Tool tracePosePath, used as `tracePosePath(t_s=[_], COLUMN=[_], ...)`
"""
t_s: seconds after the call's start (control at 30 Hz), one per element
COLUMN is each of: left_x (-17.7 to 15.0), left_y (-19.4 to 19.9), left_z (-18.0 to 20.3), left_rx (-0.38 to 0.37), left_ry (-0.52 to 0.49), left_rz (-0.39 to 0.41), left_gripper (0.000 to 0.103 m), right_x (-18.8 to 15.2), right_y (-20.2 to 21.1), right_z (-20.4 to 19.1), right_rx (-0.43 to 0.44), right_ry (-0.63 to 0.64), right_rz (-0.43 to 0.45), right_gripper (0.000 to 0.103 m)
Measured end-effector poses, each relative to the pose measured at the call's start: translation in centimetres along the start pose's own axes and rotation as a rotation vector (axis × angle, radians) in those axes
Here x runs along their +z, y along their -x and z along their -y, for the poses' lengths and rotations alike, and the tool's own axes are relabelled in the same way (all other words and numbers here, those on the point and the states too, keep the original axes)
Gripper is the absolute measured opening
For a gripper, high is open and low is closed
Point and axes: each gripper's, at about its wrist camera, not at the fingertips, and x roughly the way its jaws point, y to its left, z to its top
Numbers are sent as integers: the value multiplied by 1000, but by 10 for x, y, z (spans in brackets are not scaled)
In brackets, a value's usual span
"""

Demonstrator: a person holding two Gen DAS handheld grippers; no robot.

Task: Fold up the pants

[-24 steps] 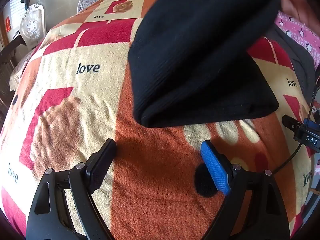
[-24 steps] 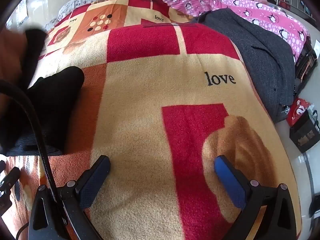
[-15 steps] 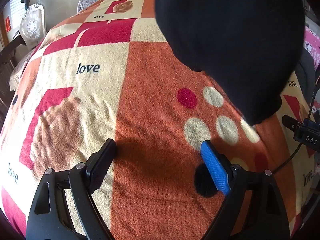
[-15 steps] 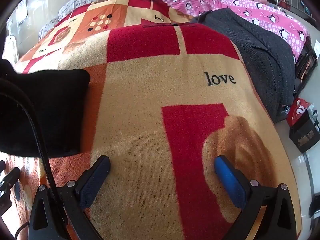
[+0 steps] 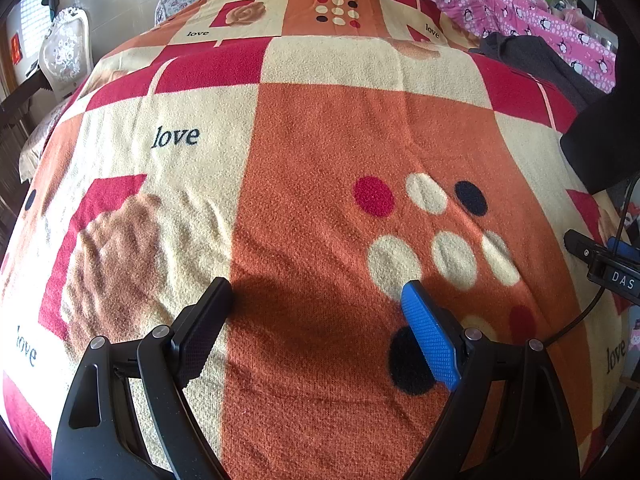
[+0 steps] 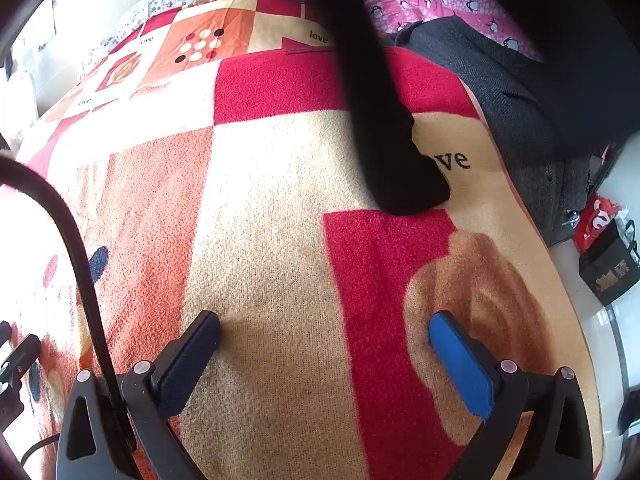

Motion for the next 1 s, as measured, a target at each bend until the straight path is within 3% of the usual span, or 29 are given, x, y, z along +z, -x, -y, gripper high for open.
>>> tracePosePath(t_s=[1.0], left_x=[-2], left_y=[-3], left_z=[-1], left_rx=[2], left_ry=[-1], left_rz=[0], left_gripper=[87], right_x=[3], right_y=[2], right_z=[-2], right_rx=[-1], right_ry=[0], right_rz=[0], right_gripper=[103])
